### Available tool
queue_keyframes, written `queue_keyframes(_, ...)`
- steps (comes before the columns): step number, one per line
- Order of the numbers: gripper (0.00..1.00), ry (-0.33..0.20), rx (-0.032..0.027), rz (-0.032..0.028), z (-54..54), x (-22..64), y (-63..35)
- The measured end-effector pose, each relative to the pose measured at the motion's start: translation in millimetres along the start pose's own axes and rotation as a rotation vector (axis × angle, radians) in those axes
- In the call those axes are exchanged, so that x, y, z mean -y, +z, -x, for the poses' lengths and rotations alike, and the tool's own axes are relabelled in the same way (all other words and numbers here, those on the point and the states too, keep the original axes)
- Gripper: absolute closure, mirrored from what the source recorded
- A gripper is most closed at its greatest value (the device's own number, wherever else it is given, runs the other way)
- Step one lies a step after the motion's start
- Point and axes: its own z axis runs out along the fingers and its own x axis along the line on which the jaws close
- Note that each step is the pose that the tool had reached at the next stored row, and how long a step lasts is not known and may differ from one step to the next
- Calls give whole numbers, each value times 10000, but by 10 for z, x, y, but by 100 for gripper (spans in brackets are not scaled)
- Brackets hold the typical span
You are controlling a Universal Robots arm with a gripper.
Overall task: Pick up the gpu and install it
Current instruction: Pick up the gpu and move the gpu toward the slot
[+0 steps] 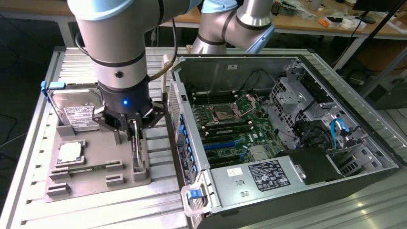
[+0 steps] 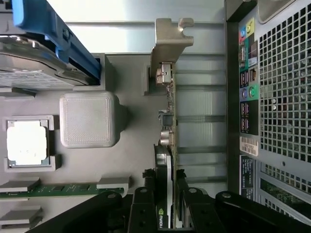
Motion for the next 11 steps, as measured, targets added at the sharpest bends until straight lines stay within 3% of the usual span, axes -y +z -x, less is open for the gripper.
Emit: queue_keyframes(11,73,-2,116,-43,24,-21,-425)
